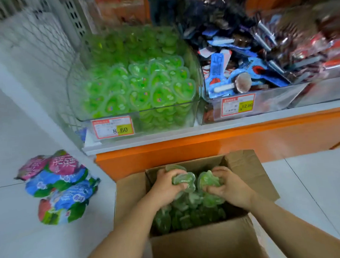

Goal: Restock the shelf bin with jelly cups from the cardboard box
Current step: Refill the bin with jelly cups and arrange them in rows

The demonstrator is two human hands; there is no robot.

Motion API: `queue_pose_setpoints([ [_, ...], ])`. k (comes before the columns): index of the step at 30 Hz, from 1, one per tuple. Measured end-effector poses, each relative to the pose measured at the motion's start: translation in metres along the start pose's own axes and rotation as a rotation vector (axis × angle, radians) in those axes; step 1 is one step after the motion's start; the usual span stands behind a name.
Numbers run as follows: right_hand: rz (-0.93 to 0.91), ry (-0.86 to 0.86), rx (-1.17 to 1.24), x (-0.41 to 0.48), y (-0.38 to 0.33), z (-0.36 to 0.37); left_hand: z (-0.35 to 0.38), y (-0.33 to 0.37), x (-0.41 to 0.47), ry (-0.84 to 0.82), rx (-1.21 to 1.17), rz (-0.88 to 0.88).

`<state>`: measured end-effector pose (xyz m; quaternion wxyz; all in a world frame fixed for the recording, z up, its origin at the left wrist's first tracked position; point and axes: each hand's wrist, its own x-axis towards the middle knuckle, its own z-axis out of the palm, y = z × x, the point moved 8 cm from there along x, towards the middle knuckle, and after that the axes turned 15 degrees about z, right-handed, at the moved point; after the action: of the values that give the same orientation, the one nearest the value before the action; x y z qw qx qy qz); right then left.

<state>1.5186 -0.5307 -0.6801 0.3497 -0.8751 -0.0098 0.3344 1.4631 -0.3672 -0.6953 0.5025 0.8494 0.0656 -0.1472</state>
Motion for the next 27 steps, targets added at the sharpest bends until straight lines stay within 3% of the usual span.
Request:
queue_pose_setpoints([
  [5,-0.067,0.002,0.195,-0.050,-0.042,-0.024,-0.049,0.063,-0.054,0.115,0.104,0.140],
  [7,0.008,-0.113,0.427,-0.071,-0.052,-0.025,-0.066,0.083,-0.075,0.199,-0.076,0.196],
  [10,0.096,-0.281,0.688,-0.099,-0.069,-0.025,-0.077,0.106,-0.108,0.239,-0.469,0.147],
  [14,0.100,-0.373,0.835,-0.131,-0.102,-0.038,-0.105,0.146,-0.137,0.260,-0.566,0.253],
  [17,0.042,-0.424,0.948,-0.146,-0.138,-0.052,-0.134,0.173,-0.145,0.322,-0.503,0.357],
  [20,-0.019,-0.455,1.067,-0.141,-0.176,-0.061,-0.173,0.188,-0.140,0.492,-0.366,0.441],
  [24,-0.091,-0.368,1.148,-0.120,-0.223,-0.078,-0.215,0.203,-0.125,0.738,0.124,0.438],
  [27,-0.207,-0.214,1.041,-0.102,-0.252,-0.091,-0.227,0.206,-0.104,0.791,0.232,0.387],
])
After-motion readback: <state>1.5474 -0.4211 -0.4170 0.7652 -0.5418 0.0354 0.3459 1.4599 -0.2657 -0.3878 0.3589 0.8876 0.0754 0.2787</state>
